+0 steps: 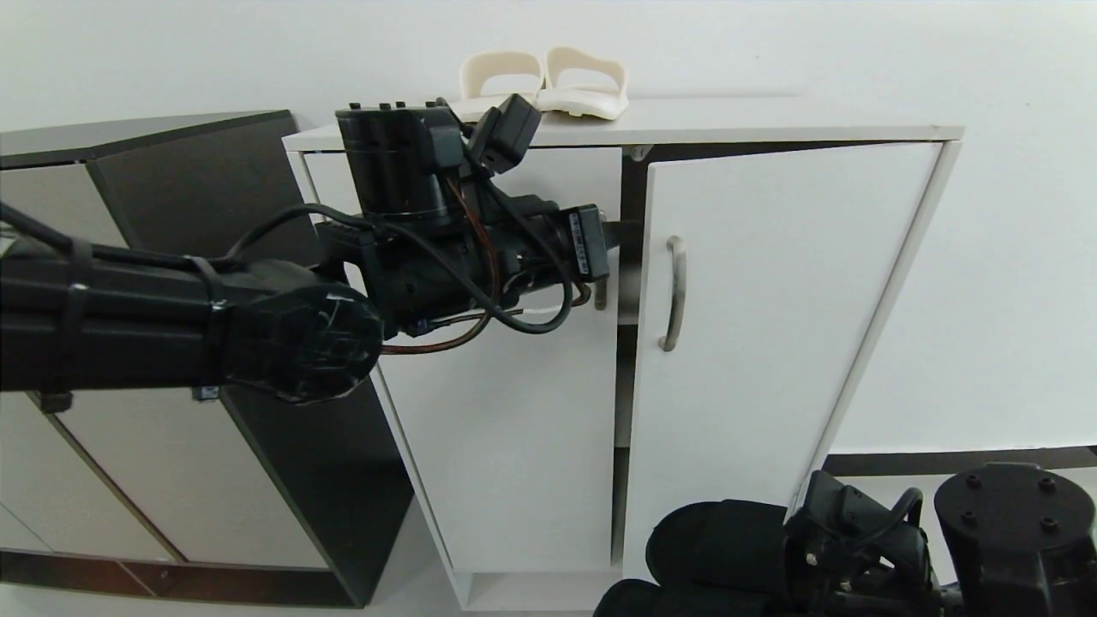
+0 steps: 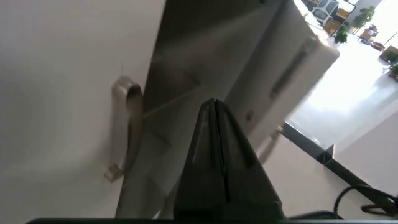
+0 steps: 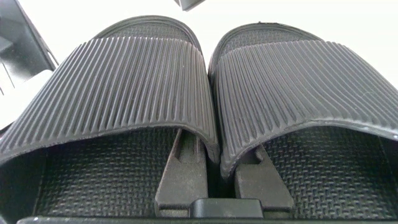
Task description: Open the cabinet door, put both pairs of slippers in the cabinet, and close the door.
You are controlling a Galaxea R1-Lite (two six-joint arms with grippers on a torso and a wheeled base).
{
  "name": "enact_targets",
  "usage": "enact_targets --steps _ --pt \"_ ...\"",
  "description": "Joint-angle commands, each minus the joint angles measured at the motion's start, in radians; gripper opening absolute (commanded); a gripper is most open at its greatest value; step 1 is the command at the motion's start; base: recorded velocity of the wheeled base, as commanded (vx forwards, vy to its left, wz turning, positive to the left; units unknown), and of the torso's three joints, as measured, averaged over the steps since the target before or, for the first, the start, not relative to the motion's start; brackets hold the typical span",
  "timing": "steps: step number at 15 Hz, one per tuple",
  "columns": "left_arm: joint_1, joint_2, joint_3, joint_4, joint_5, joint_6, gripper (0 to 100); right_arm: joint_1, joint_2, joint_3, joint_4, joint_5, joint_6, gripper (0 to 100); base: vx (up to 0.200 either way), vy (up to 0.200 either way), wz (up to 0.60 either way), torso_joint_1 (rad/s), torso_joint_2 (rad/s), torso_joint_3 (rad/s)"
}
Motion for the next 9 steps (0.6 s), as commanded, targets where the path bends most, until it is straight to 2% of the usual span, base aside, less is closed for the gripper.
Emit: enact_targets --steps 1,7,9 --pt "-0.007 0.064 -0.05 0.002 0.0 0.001 0 0.001 0.001 -0.003 0.001 -0.001 -0.001 0 0.0 0.0 0.0 0.0 0.0 0.0" --pt "-0.007 0.069 -0.081 0.048 0.001 0.001 0 0.018 0.027 -0.006 0.001 -0.001 0.007 0 0.0 0.0 0.0 0.0 0.0 0.0" --pt "-0.025 0.064 -0.076 0.047 0.004 0.001 0 0.046 0.029 0.0 0.006 -0.001 0.012 0 -0.2 0.0 0.0 0.0 0.0 0.002"
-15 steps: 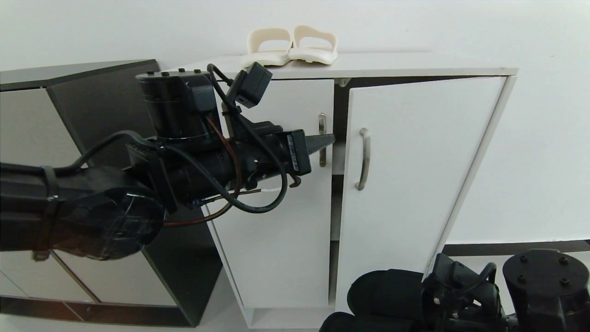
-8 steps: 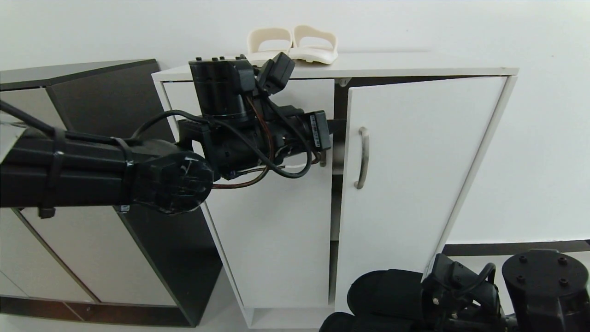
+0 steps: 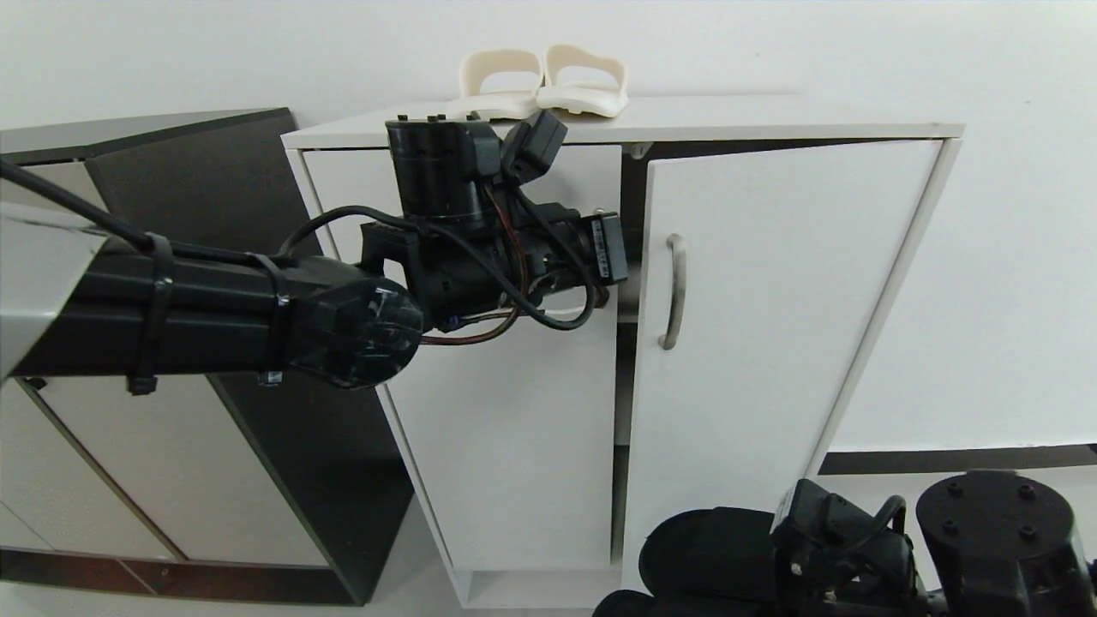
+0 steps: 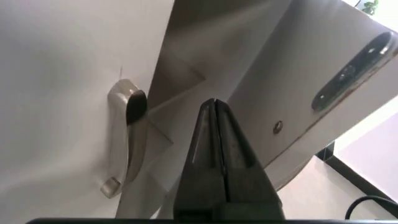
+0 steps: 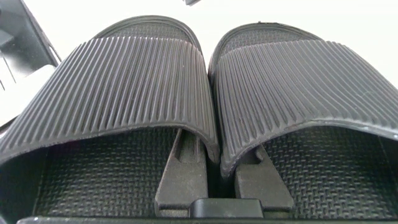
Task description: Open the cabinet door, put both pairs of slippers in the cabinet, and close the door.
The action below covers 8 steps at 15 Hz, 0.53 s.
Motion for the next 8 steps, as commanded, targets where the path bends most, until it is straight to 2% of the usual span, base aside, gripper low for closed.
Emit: enact_targets --steps 1,2,3,4,5,7,8 --pt "-0.045 -0.013 0.018 -0.003 0.028 0.004 0 0.05 0.008 0.017 0.003 0.0 0.005 0 -0.2 0.0 0.0 0.002 0.0 -0.007" --pt "-0.084 -0.028 0.041 -0.007 0.062 0.011 0 0.066 0.002 0.027 0.003 0.0 0.003 0 -0.2 0.0 0.0 0.002 0.0 0.002" --pt "-0.164 -0.062 0.093 -0.013 0.099 0.031 0 0.093 -0.003 0.034 -0.002 -0.005 0.003 0 -0.2 0.0 0.0 -0.002 0.0 0.002" --pt "-0.198 -0.073 0.109 -0.013 0.1 0.049 0 0.105 -0.015 0.034 -0.002 -0.014 0.003 0 -0.2 0.0 0.0 -0.002 0.0 0.002" --pt "-0.213 -0.076 0.11 -0.013 0.102 0.052 0 0.12 -0.026 0.034 0.0 -0.016 0.005 0 -0.2 0.0 0.0 0.002 0.0 -0.002" --pt "-0.207 -0.076 0.113 -0.013 0.102 0.054 0 0.132 -0.028 0.034 -0.002 -0.02 0.005 0 -0.2 0.0 0.0 -0.002 0.0 0.009" --pt "-0.189 -0.084 0.126 -0.015 0.112 0.054 0 0.123 -0.02 0.027 -0.002 -0.031 0.019 0 0.0 0.0 0.0 0.0 0.0 0.0"
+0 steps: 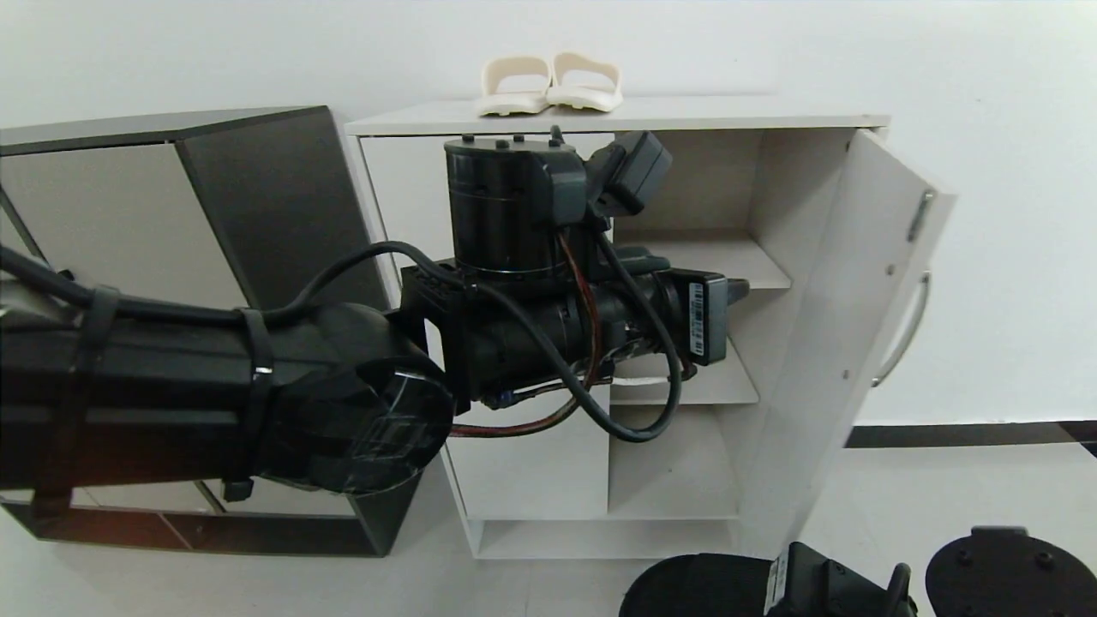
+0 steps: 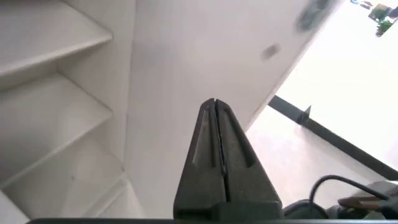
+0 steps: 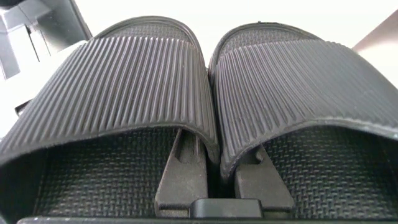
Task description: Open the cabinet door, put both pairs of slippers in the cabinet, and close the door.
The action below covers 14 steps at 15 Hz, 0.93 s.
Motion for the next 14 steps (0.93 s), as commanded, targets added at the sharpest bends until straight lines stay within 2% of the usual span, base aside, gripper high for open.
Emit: enact_targets --steps 1,3,4,5,6,7,8,9,10,11,12,14 --pt "0.025 -0.047 0.03 -0.009 0.033 0.001 0 -0.021 0.018 -0.026 -0.002 -0.025 0.039 0 0.0 0.0 0.0 0.0 0.0 0.0" --pt "0.071 -0.191 0.12 -0.015 0.159 0.004 0 -0.084 0.132 -0.124 -0.004 -0.189 0.136 0 0.0 0.0 0.0 0.0 0.0 0.0" --pt "0.096 -0.291 0.203 -0.009 0.242 0.027 0 -0.107 0.199 -0.17 -0.024 -0.331 0.156 0 0.0 0.0 0.0 0.0 0.0 0.0" --pt "0.123 -0.389 0.297 0.008 0.299 0.043 0 -0.137 0.238 -0.2 -0.056 -0.434 0.176 0 0.0 0.0 0.0 0.0 0.0 0.0" --pt "0.158 -0.496 0.399 0.04 0.328 0.046 0 -0.163 0.25 -0.216 -0.071 -0.468 0.183 0 0.0 0.0 0.0 0.0 0.0 0.0" --pt "0.185 -0.622 0.508 0.094 0.38 0.067 0 -0.199 0.253 -0.238 -0.071 -0.471 0.183 0 0.0 0.0 0.0 0.0 0.0 0.0" --pt "0.188 -0.751 0.62 0.159 0.518 0.113 0 -0.231 0.264 -0.264 -0.07 -0.472 0.185 0 0.0 0.0 0.0 0.0 0.0 0.0" --pt "0.215 -0.846 0.721 0.206 0.63 0.156 0 -0.248 0.279 -0.275 -0.071 -0.476 0.188 0 0.0 0.0 0.0 0.0 0.0 0.0" --pt "0.375 -1.002 0.847 0.261 0.627 0.219 0 -0.251 0.285 -0.278 -0.07 -0.477 0.199 0 0.0 0.0 0.0 0.0 0.0 0.0" --pt "0.482 -1.093 0.939 0.278 0.622 0.201 0 -0.251 0.288 -0.276 -0.07 -0.479 0.2 0 0.0 0.0 0.0 0.0 0.0 0.0" --pt "0.539 -1.17 1.016 0.278 0.625 0.187 0 -0.249 0.287 -0.279 -0.07 -0.479 0.2 0 0.0 0.0 0.0 0.0 0.0 0.0" --pt "0.728 -1.348 1.183 0.278 0.636 0.184 0 -0.234 0.277 -0.276 -0.071 -0.48 0.2 0 0.0 0.0 0.0 0.0 0.0 0.0"
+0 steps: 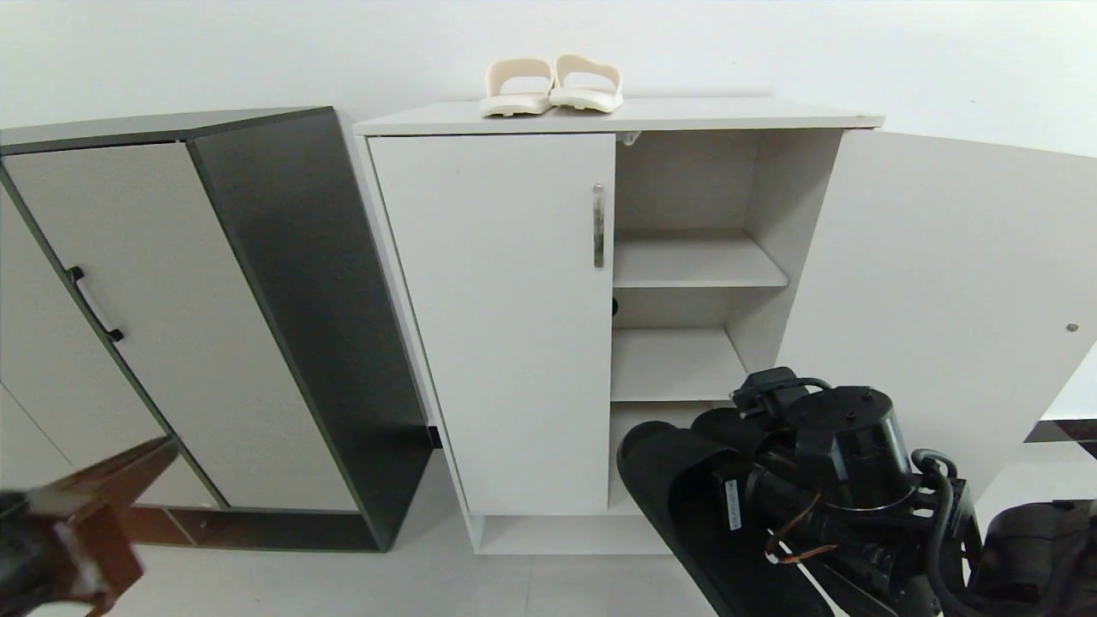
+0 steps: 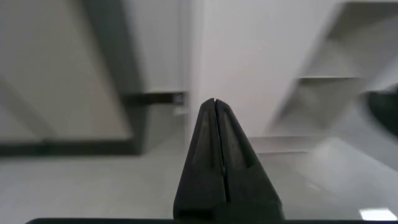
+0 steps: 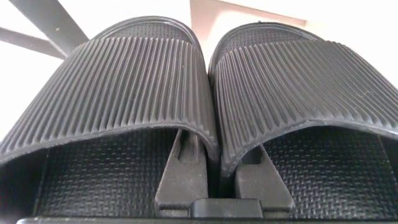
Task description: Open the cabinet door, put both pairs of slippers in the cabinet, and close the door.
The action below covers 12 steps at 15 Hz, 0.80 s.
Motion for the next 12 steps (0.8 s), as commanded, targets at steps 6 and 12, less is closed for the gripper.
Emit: enact_targets --steps 6,12 --pt "0.357 -0.829 0.372 0.267 -0.243 0.084 0 0.007 0.01 0.002 0.0 0.004 0.026 0 0.0 0.0 0.0 0.0 0.0 0.0" --pt "0.356 -0.841 0.378 0.281 -0.404 0.141 0 0.039 0.01 0.03 -0.003 0.004 0.026 0 0.0 0.0 0.0 0.0 0.0 0.0"
